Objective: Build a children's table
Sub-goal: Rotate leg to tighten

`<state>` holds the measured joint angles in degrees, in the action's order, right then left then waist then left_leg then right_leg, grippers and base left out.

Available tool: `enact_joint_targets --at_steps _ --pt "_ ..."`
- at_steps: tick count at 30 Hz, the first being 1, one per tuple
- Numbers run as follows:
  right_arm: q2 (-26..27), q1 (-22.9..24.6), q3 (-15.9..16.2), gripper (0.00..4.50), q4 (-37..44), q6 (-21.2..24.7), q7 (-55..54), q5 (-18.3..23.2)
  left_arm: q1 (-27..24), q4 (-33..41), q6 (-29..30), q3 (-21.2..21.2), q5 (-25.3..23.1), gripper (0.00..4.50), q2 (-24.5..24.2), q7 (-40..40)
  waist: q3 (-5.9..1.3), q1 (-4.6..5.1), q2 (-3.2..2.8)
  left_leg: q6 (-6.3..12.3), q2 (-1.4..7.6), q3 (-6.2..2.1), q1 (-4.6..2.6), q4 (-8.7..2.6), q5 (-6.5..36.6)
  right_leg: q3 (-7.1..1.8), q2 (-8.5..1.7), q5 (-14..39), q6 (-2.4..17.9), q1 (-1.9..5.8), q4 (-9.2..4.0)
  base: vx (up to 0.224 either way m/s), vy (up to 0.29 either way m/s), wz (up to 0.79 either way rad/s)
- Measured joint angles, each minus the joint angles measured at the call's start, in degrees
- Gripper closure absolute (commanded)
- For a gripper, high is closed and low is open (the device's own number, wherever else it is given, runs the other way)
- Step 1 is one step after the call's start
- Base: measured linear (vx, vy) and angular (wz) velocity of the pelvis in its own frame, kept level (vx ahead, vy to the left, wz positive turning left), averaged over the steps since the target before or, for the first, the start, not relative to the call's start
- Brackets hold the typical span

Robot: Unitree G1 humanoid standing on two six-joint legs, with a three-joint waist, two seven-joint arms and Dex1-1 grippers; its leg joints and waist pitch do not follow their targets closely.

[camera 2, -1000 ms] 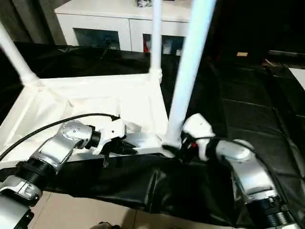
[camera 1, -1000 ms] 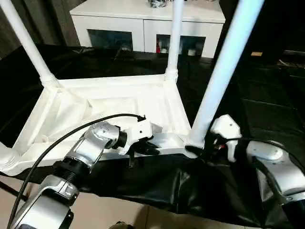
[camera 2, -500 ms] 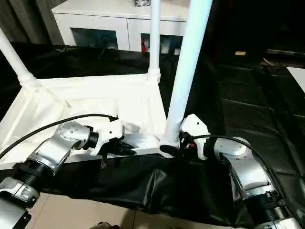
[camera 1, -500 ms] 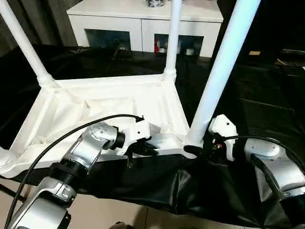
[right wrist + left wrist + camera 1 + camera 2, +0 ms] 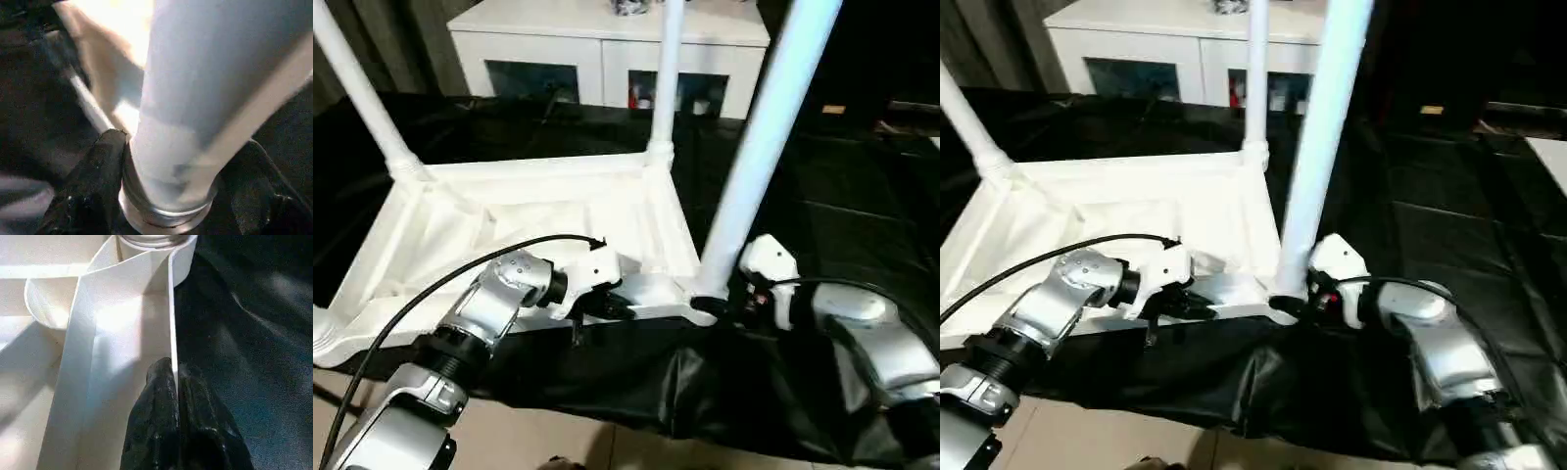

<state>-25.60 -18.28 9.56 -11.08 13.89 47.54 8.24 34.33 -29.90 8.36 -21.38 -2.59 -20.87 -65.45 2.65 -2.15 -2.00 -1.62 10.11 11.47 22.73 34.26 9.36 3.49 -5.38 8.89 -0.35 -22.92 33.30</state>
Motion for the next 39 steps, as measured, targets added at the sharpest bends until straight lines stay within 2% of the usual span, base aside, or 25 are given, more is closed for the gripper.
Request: enact_joint_targets --at_steps 2,4,7,11,13,17,18,19,20,21,22,24,27,28,31,34,36,39 --pt "5.00 -1.59 -1.71 1.96 -2.90 1.67 -9.23 -2.04 1.50 -2.87 1.31 1.15 -1.57 4.50 2.61 5.24 -0.06 0.53 0.15 -0.01 -0.01 0.00 -0.11 0.05 0.00 0.00 0.00 0.10 -0.16 0.01 0.01 0.000 0.000 0.00" --pt "9.28 -2.86 -2.95 1.97 -5.06 3.17 -17.13 -3.36 2.91 -5.59 2.13 1.48 -2.05 4.50 5.40 9.79 -0.06 0.66 0.17 -0.01 -0.05 -0.03 -0.19 0.06 0.00 0.01 -0.02 0.13 -0.22 0.04 -0.13 0.000 0.000 0.00" --pt "16.10 -7.68 -5.32 1.97 -11.57 4.84 -32.03 -6.30 6.04 -11.28 4.01 2.50 -2.96 4.50 11.18 18.53 -0.04 1.56 0.20 -0.01 -0.16 -0.14 -0.26 0.15 0.00 0.07 -0.12 0.16 -0.25 0.07 -0.31 0.000 0.000 0.00" --pt "19.97 -12.93 -7.30 1.98 -19.66 4.08 -43.48 -8.18 8.75 -16.27 5.55 3.02 -3.59 4.50 16.69 27.13 0.01 2.10 0.11 -0.01 -0.21 -0.24 -0.42 0.12 0.02 0.33 -0.19 0.17 -0.28 0.08 -0.83 0.000 0.000 0.00" --pt "21.53 -15.19 -8.14 1.99 -23.31 3.01 -47.40 -8.84 9.49 -17.79 5.80 3.52 -3.92 4.50 18.20 29.70 0.07 2.38 -0.02 0.00 -0.22 -0.52 -0.44 -0.02 0.02 0.67 -0.19 0.17 -0.28 0.60 -1.47 0.000 0.000 0.00" --pt "23.50 -16.94 -10.73 1.99 -26.55 0.85 -49.43 -8.38 10.87 -20.32 5.73 3.75 -4.35 4.50 19.28 32.07 0.14 3.50 -0.12 0.01 -0.23 -0.96 -0.48 -0.10 0.03 1.41 -0.32 0.17 -0.28 1.01 -2.41 0.000 0.000 0.00" --pt "24.47 -17.01 -11.84 1.65 -26.17 -0.28 -48.83 -7.27 11.05 -20.71 5.40 4.11 -4.75 4.50 19.02 33.04 0.16 3.81 -0.08 0.01 -0.26 -0.96 -0.49 -0.10 0.03 1.67 -0.53 0.17 -0.28 1.11 -2.43 0.000 0.000 0.00" --pt "25.06 -16.77 -11.94 1.46 -25.36 -1.21 -46.87 -5.94 11.21 -21.06 4.99 4.47 -5.11 4.50 18.31 33.90 0.19 4.26 -0.07 0.01 -0.30 -1.01 -0.45 -0.09 0.03 2.09 -0.83 0.17 -0.28 1.06 -2.47 0.000 0.000 0.00" --pt "26.23 -15.93 -11.32 1.46 -24.36 -2.36 -43.67 -4.52 11.47 -21.45 4.83 4.96 -5.17 4.50 17.51 35.11 0.25 5.15 -0.07 0.01 -0.33 -1.16 -0.42 -0.09 0.03 2.42 -0.97 0.17 -0.28 0.96 -2.56 0.011 0.030 -0.23" --pt "26.59 -15.06 -10.73 1.53 -23.68 -2.90 -41.72 -3.89 11.54 -21.56 4.79 5.26 -5.14 4.50 17.34 35.66 0.29 5.56 -0.10 0.01 -0.36 -1.39 -0.39 -0.08 0.03 2.68 -1.04 0.17 -0.28 0.95 -2.66 0.011 0.030 -0.23" --pt "26.53 -13.80 -9.41 1.20 -22.48 -2.94 -39.73 -3.35 11.57 -21.56 4.46 5.29 -5.14 4.50 17.04 35.73 0.35 5.74 -0.16 0.01 -0.35 -1.57 -0.29 -0.09 0.03 2.94 -1.06 0.16 -0.27 0.93 -2.82 0.000 0.000 0.00" --pt "24.91 -12.38 -8.24 1.04 -19.92 -2.25 -37.12 -2.90 11.61 -21.00 4.35 4.85 -5.13 4.50 17.06 34.94 0.41 5.56 -0.26 0.01 -0.35 -1.58 -0.12 -0.09 0.03 2.92 -1.06 0.03 -0.04 0.83 -2.77 0.000 0.000 0.00" --pt "19.84 -11.33 -7.94 0.92 -13.89 0.20 -33.56 -2.67 11.05 -19.70 3.66 4.56 -5.13 4.50 15.54 32.18 0.42 4.70 -0.27 0.01 -0.36 -1.35 -0.15 -0.11 0.03 2.61 -1.05 -0.37 0.58 0.61 -2.27 0.000 0.000 0.00" --pt "16.68 -10.00 -7.64 0.62 -10.58 1.16 -30.79 -2.66 10.38 -18.65 2.54 4.11 -5.09 4.50 14.12 30.22 0.42 4.27 -0.28 0.01 -0.33 -1.34 -0.16 -0.12 0.03 2.56 -1.02 -0.45 0.62 0.56 -2.12 0.000 0.000 0.00" --pt "9.14 -5.96 -7.70 0.62 -5.01 3.96 -22.63 -1.85 9.13 -16.53 1.03 4.01 -5.00 4.50 11.06 26.35 0.41 3.27 -0.27 0.00 -0.30 -1.31 -0.24 -0.12 0.03 2.39 -0.97 -0.72 0.60 0.31 -1.55 0.000 0.000 0.00" --pt "1.36 -0.79 -5.41 0.62 0.69 5.11 -12.15 -0.92 8.28 -14.79 -0.51 3.52 -4.79 4.50 7.97 21.92 0.40 2.57 -0.28 -0.03 -0.24 -1.20 -0.27 -0.13 0.04 2.17 -0.92 -0.95 0.68 0.00 -0.92 0.051 -0.038 0.03" --pt "-0.76 0.63 -4.77 0.62 3.25 5.65 -8.78 0.20 7.90 -14.26 -1.07 3.54 -4.29 4.50 6.44 19.51 0.38 2.44 -0.33 -0.03 -0.18 -1.20 -0.31 -0.33 0.04 2.18 -0.86 -0.91 0.57 -0.14 -0.79 0.000 0.000 0.00" --pt "-3.97 2.19 -4.10 0.62 6.61 5.49 -3.48 1.98 4.44 -9.54 -3.43 2.44 -2.13 4.50 2.24 9.76 0.32 1.91 -0.44 -0.10 -0.10 -1.21 -0.44 -0.54 0.08 2.19 -0.78 -0.64 0.32 -0.23 -0.58 0.000 0.000 0.00"
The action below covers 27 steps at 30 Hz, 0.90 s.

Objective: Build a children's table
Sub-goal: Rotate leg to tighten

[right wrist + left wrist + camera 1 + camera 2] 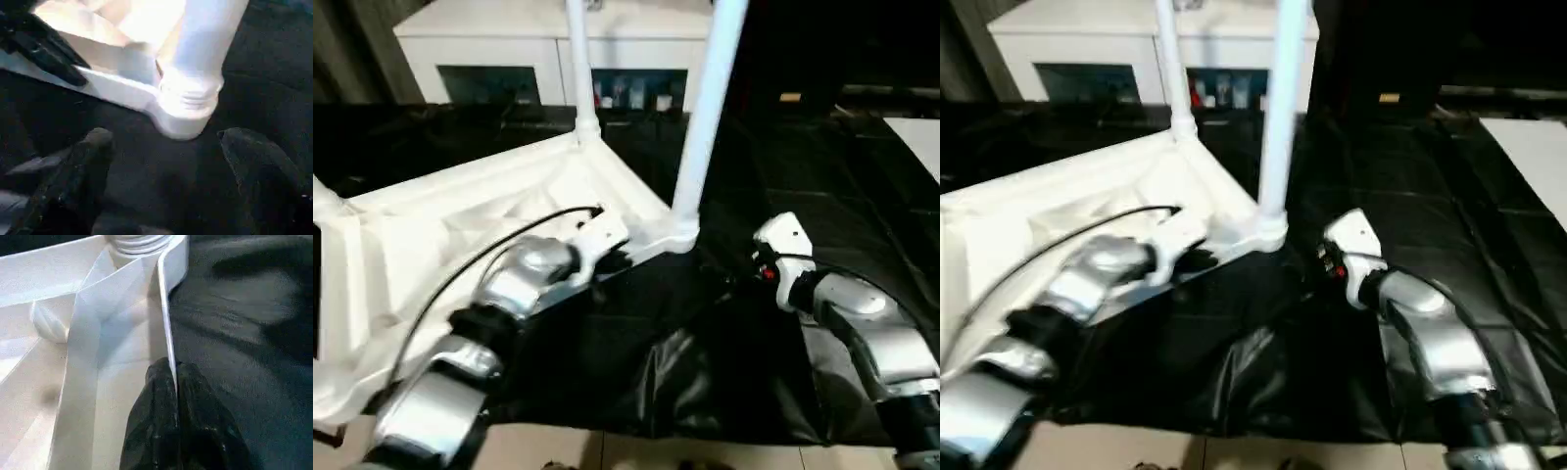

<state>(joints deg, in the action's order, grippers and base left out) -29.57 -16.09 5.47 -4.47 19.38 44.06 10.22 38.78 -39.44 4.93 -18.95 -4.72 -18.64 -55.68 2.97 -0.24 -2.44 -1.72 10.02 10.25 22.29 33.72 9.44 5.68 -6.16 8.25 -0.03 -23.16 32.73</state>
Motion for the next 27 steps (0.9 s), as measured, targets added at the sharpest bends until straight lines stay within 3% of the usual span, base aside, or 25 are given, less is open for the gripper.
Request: enact_joint_targets --at_steps 4,6,12,19,22,27 --pt "-0.80 0.43 0.06 0.35 -0.03 0.60 3.37 1.26 -2.60 5.11 -0.63 -1.96 1.62 4.50 -4.23 -10.06 0.01 -1.66 -0.12 -0.18 0.00 0.05 -0.14 0.00 0.08 -0.10 0.00 0.23 0.02 0.03 0.31 0.000 0.000 0.00" --pt "-0.85 0.33 0.71 0.07 -0.01 1.24 5.22 1.75 -3.35 7.32 -0.08 -2.71 2.30 4.50 -5.59 -13.28 0.01 -1.95 -0.13 -0.20 0.00 0.22 -0.17 -0.01 0.09 -0.33 -0.01 0.24 0.01 0.11 0.31 0.000 0.000 0.00" --pt "-1.44 0.26 4.13 0.07 -0.26 -0.18 8.35 1.01 -4.31 9.23 -0.17 -3.49 2.31 4.50 -6.67 -14.89 0.03 -1.72 -0.05 -0.21 -0.05 0.83 -0.23 0.18 0.09 -0.89 -0.13 0.45 -0.34 0.12 0.30 0.000 0.000 0.00" --pt "-1.07 -1.81 5.19 0.07 -3.35 -1.98 8.99 -0.68 -4.43 9.15 -1.87 -3.52 1.08 4.50 -6.41 -13.05 0.05 -1.73 -0.03 -0.20 -0.09 1.04 -0.26 0.18 0.09 -1.27 -0.08 0.46 -0.35 0.04 0.33 0.000 0.000 0.00" --pt "-0.44 -2.39 5.18 0.00 -3.69 -2.48 8.88 -0.78 -4.40 8.90 -1.37 -3.37 1.12 3.95 -5.60 -12.03 0.04 -1.86 -0.02 -0.19 -0.11 1.14 -0.26 0.18 0.08 -1.46 -0.06 0.47 -0.37 0.06 0.34 0.000 0.000 0.00" --pt "-0.29 -2.41 5.18 0.00 -4.79 -2.70 8.88 -1.08 -4.40 8.55 -1.93 -3.46 0.33 3.66 -5.59 -11.36 0.07 -1.58 0.04 -0.18 -0.17 1.21 -0.25 0.27 0.08 -1.64 -0.06 0.48 -0.38 0.03 0.32 0.000 0.000 0.00"
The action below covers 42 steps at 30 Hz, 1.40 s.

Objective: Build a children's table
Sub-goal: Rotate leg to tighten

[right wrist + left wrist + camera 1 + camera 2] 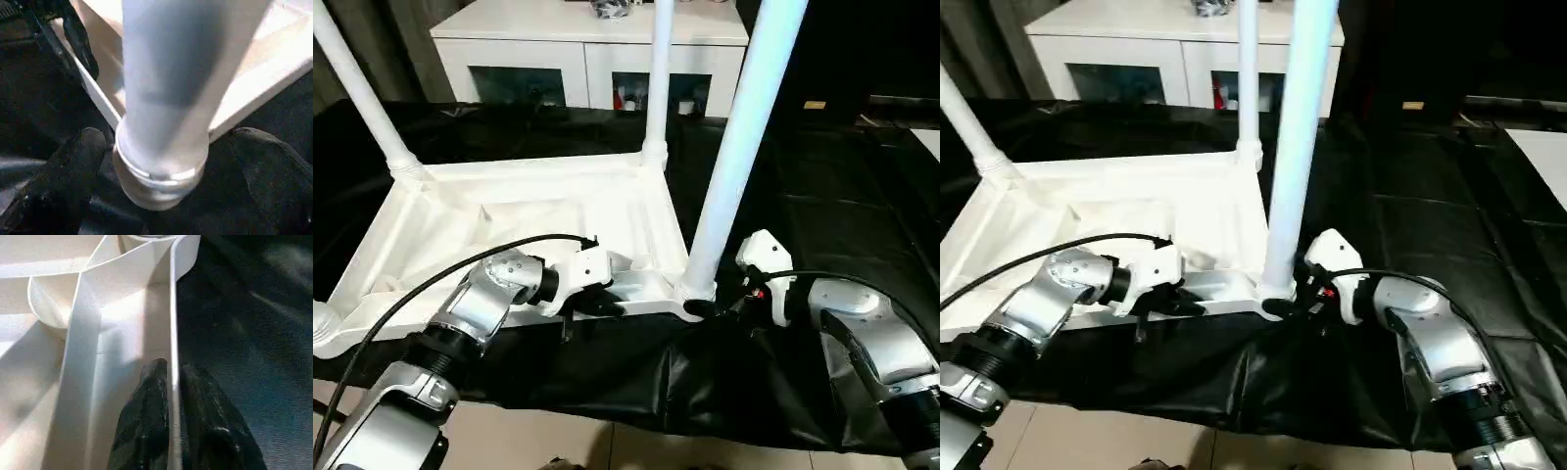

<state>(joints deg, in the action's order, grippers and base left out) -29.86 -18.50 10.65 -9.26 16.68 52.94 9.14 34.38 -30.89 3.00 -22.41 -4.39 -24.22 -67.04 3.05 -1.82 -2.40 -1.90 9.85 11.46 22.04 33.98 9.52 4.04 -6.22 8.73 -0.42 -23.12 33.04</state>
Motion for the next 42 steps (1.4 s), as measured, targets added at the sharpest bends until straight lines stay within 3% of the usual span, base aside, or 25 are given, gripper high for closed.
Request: enact_joint_targets --at_steps 4,11,26,32,42 --pt "0.47 -0.15 0.00 0.00 -0.56 -0.65 0.02 -0.09 0.00 -0.63 -0.39 -0.08 -0.40 3.66 0.08 -0.03 0.00 0.11 0.00 0.00 0.01 0.01 -0.01 0.00 0.00 -0.01 0.02 0.00 0.00 -0.03 0.02 0.000 0.000 0.00" --pt "0.78 -1.48 0.01 0.00 -1.82 -1.51 0.23 -0.29 0.27 -2.03 -1.12 0.27 0.34 4.41 1.29 -0.63 -0.01 0.00 0.00 0.00 0.01 0.02 0.00 0.00 0.00 -0.04 0.03 -0.02 0.03 -0.03 0.04 0.000 0.000 0.00" --pt "2.21 -2.29 1.14 0.00 -5.23 -3.65 1.44 -0.93 1.42 -5.00 -1.10 1.21 0.46 4.47 2.60 -1.45 -0.03 -0.05 -0.02 0.01 0.00 0.06 -0.01 0.00 0.00 -0.11 0.02 -0.01 0.01 -0.01 0.05 0.000 0.000 0.00" --pt "3.00 -4.07 1.11 0.70 -6.75 -3.66 1.88 -0.74 1.44 -5.00 -1.03 1.22 0.46 4.50 2.68 -1.57 -0.04 -0.15 -0.03 0.01 0.00 0.06 -0.01 0.00 0.00 -0.11 0.02 -0.01 0.02 -0.01 0.06 0.000 0.000 0.00" --pt "3.20 -4.07 1.12 1.38 -7.24 -3.66 2.78 -0.74 1.45 -5.00 -0.86 1.35 0.45 4.50 2.62 -1.73 -0.04 -0.11 -0.02 0.01 0.00 0.06 -0.01 0.00 0.00 -0.11 0.02 -0.01 0.02 -0.01 0.07 0.000 0.000 0.00"
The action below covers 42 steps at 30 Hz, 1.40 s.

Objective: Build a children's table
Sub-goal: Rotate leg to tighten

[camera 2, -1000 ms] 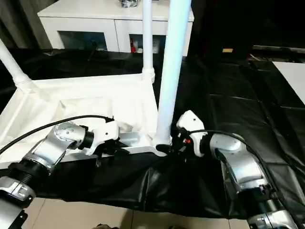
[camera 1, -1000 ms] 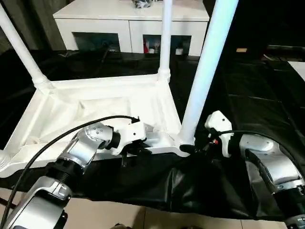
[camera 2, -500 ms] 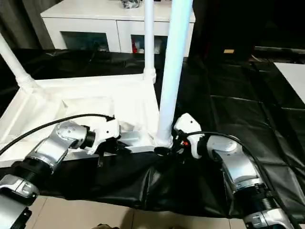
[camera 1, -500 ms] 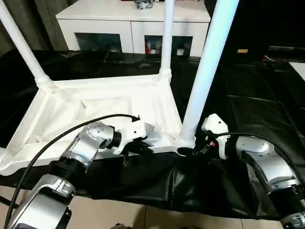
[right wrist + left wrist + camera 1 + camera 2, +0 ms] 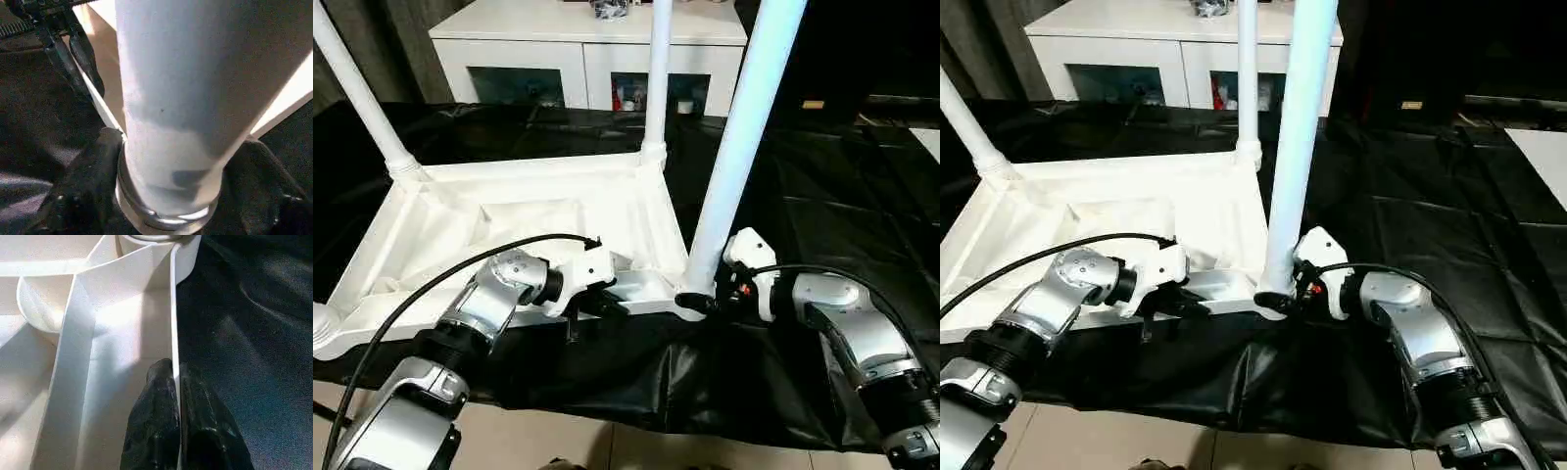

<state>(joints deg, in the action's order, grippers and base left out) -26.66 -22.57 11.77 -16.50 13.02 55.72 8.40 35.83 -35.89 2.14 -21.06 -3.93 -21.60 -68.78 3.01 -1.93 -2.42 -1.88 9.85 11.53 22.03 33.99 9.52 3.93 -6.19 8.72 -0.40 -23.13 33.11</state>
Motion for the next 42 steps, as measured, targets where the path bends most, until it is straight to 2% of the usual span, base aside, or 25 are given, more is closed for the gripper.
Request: enact_joint_targets --at_steps 1,5,9,13,18,20,22,26,31,33,37,40,42 --pt "-0.01 0.00 0.00 1.59 -0.04 -0.01 0.15 0.00 0.00 0.00 0.02 0.00 0.00 4.50 0.00 -0.04 0.00 0.00 0.00 0.00 0.00 0.00 0.00 0.00 0.00 0.00 0.00 0.00 0.00 0.00 0.00 0.000 0.000 0.00" --pt "-0.02 0.00 -0.04 1.82 -0.13 -0.21 0.38 0.00 0.00 0.01 0.13 0.08 0.00 4.50 -0.01 -0.23 0.00 0.01 0.00 0.00 0.00 0.00 0.00 0.00 0.00 0.00 0.00 0.00 0.00 0.00 0.00 0.000 0.000 0.00" --pt "0.28 0.01 -0.20 1.85 -0.23 -0.13 0.20 0.05 -0.01 0.02 0.54 0.35 0.01 4.50 0.22 -0.31 0.00 0.04 0.00 0.00 0.00 0.00 -0.01 0.00 0.00 0.00 0.00 0.00 0.00 0.00 0.00 0.000 0.000 0.00" --pt "4.13 0.00 -1.98 1.86 -1.60 0.83 -5.46 -0.06 -0.07 -0.20 3.53 2.38 0.11 4.50 1.49 1.70 0.00 0.43 0.01 0.00 0.00 0.00 -0.02 0.00 0.00 0.01 0.00 0.00 0.00 -0.04 -0.01 0.000 0.000 0.00" --pt "10.97 -0.20 -4.38 1.86 -2.39 3.21 -18.85 -2.60 0.10 -1.99 5.45 5.32 0.55 4.50 5.13 7.74 -0.04 1.57 0.08 0.00 -0.02 -0.01 -0.08 0.06 0.00 0.00 0.00 0.03 -0.05 -0.01 -0.06 0.000 0.000 0.00" --pt "17.35 -2.06 -6.55 1.86 -5.24 3.93 -31.04 -5.59 1.32 -4.68 5.70 6.61 0.31 4.50 8.07 13.22 -0.12 2.11 0.10 0.00 -0.03 -0.02 -0.13 0.09 0.00 0.02 0.00 0.04 -0.06 -0.03 -0.06 0.000 0.000 0.00" --pt "21.04 -3.97 -8.05 1.86 -7.92 4.59 -40.70 -7.16 2.41 -6.56 6.34 7.03 0.05 4.50 11.15 18.06 -0.20 2.55 -0.04 0.00 -0.10 -0.08 -0.14 0.10 0.01 0.04 -0.04 0.10 -0.15 0.01 -0.20 0.000 0.000 0.00" --pt "23.66 -6.96 -9.35 1.87 -12.22 4.61 -49.25 -8.35 3.14 -7.99 6.68 7.13 -0.99 4.50 14.52 23.65 -0.31 2.87 -0.20 0.03 -0.22 -0.17 -0.17 0.12 0.02 0.07 -0.08 0.14 -0.22 0.27 -0.58 0.000 0.000 0.00" --pt "24.24 -7.22 -9.83 1.87 -13.42 2.92 -50.00 -8.73 3.18 -7.89 6.74 7.12 -2.09 4.50 14.95 23.43 -0.31 3.20 -0.21 0.13 -0.39 -0.22 -0.05 0.04 0.08 0.06 -0.14 0.14 -0.22 0.39 -1.19 0.000 0.000 0.00" --pt "24.43 -6.52 -10.51 1.31 -12.71 2.49 -49.52 -8.72 3.18 -7.67 6.91 7.03 -2.13 4.50 14.93 23.00 -0.30 3.15 -0.19 0.20 -0.46 -0.22 -0.04 0.04 0.12 0.00 -0.18 0.14 -0.22 0.39 -1.20 0.000 0.000 0.00" --pt "23.74 -4.74 -10.56 0.96 -9.57 2.92 -46.60 -8.40 3.15 -6.67 7.66 6.56 -2.16 4.50 14.45 21.90 -0.28 3.00 -0.15 0.21 -0.45 -0.21 0.03 -0.05 0.13 -0.02 -0.17 0.13 -0.21 0.31 -1.16 0.000 0.000 0.00" --pt "20.26 -3.67 -8.79 0.73 -5.94 5.57 -41.09 -7.55 3.15 -5.80 8.18 6.15 -2.27 4.50 13.71 20.45 -0.26 2.88 -0.14 0.21 -0.43 -0.20 0.05 -0.12 0.13 -0.03 -0.15 0.13 -0.21 0.26 -1.06 0.000 0.000 0.00" --pt "13.41 -1.15 -5.78 0.64 0.59 9.20 -32.41 -5.93 3.09 -4.83 8.14 5.34 -2.37 4.50 12.66 17.64 -0.24 2.41 -0.11 0.21 -0.41 -0.21 0.15 -0.15 0.13 -0.02 -0.12 0.12 -0.20 0.22 -1.04 0.000 0.000 0.00"
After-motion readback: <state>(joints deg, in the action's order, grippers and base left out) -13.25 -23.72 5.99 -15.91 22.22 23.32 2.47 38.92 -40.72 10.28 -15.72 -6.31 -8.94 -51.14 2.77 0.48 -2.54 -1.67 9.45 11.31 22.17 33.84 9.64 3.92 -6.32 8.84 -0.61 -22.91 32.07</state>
